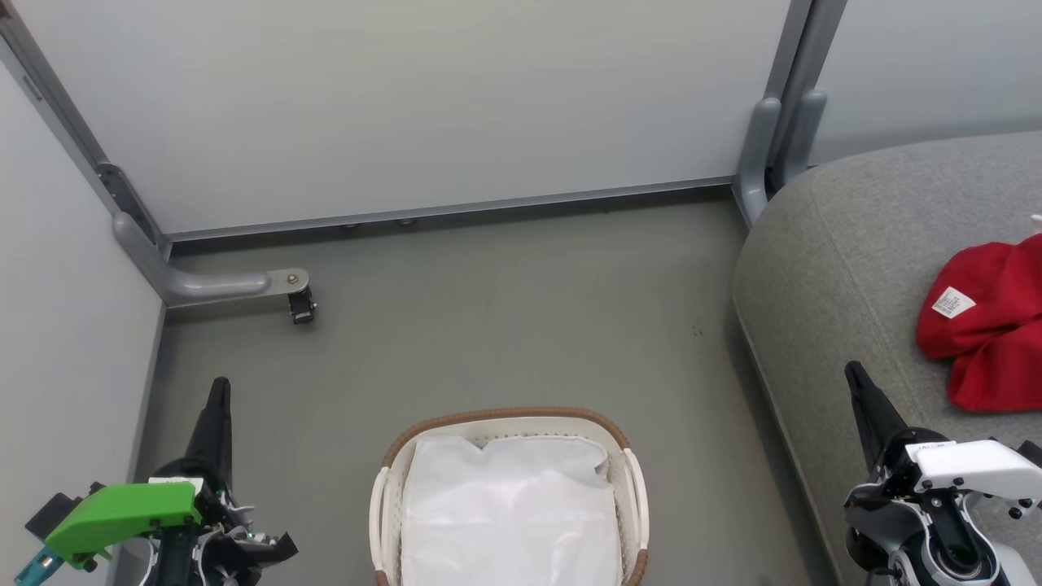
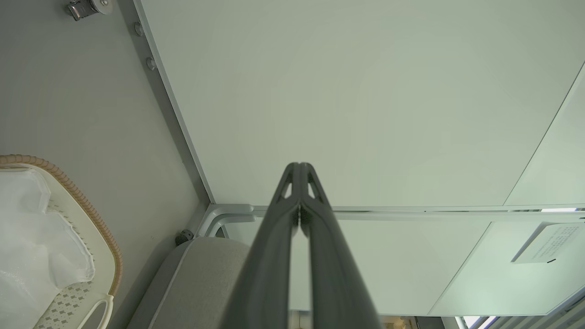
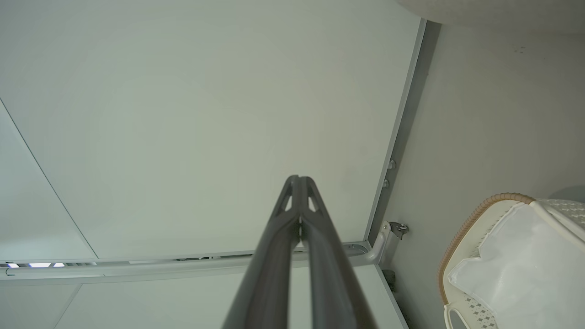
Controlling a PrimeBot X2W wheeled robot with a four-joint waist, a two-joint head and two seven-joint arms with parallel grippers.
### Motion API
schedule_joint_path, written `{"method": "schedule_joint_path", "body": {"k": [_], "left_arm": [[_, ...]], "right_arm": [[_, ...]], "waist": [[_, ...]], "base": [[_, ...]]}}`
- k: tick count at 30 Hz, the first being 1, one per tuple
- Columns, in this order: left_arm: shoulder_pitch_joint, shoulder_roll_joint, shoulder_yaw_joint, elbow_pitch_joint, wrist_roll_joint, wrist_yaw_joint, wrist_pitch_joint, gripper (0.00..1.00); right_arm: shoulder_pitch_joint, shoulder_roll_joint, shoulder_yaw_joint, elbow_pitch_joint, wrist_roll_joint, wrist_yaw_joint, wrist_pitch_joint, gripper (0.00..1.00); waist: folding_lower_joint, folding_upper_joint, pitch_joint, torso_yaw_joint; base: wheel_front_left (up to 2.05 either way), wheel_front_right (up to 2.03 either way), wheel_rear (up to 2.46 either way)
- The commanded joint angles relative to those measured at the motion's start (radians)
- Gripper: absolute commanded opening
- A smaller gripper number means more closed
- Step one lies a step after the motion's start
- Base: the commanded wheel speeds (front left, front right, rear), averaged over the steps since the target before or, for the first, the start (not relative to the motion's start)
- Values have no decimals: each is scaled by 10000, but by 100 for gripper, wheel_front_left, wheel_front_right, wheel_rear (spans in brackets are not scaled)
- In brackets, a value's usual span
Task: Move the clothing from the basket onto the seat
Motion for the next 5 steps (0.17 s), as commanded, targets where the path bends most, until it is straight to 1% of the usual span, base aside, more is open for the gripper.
{"method": "schedule_joint_path", "body": {"k": [1, 5], "left_arm": [[-95, 67, 21, -12, -29, -38, 29, 0], [-95, 67, 21, -12, -29, -38, 29, 0]], "right_arm": [[110, -60, -13, -30, 39, -3, 32, 0], [110, -60, -13, -30, 39, -3, 32, 0]], "waist": [[0, 0, 0, 0], [0, 0, 0, 0]], "base": [[0, 0, 0], [0, 0, 0]]}}
